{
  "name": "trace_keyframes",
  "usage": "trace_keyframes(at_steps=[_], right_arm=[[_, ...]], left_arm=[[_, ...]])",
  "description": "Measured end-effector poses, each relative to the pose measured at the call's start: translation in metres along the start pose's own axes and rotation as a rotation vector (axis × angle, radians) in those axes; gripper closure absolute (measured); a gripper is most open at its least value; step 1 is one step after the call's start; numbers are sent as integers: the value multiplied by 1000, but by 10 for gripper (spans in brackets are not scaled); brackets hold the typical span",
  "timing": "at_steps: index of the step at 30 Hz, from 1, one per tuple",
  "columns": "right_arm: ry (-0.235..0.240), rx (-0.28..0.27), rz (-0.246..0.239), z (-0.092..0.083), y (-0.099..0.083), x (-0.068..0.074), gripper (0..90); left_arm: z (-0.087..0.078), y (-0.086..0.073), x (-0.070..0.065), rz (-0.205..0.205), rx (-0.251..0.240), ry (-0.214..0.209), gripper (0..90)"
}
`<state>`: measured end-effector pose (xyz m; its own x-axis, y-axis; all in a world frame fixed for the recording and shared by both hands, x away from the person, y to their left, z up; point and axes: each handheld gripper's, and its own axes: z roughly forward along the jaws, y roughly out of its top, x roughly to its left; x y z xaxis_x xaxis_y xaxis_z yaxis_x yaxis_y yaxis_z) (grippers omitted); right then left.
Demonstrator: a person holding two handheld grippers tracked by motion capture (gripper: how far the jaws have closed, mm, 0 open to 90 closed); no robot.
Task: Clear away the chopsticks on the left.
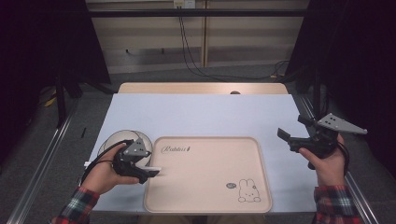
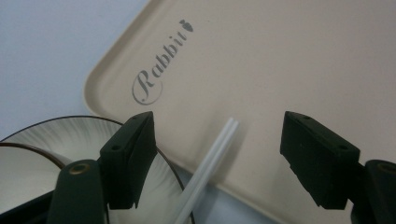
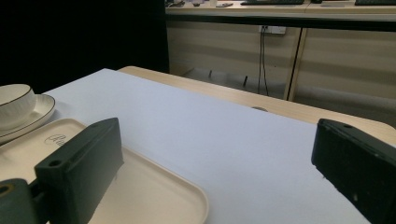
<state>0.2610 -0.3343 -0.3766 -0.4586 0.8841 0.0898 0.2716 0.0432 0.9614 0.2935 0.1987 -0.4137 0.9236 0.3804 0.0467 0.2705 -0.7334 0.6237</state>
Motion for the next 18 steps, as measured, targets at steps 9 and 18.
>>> trace_keyframes(at_steps=[9, 18], right_arm=[[5, 3, -1, 0, 0, 0, 16], [8, 2, 1, 0, 0, 0, 19]], left_arm=[[0, 0, -1, 24, 48, -28, 336], [-2, 0, -5, 86, 101, -33, 491]])
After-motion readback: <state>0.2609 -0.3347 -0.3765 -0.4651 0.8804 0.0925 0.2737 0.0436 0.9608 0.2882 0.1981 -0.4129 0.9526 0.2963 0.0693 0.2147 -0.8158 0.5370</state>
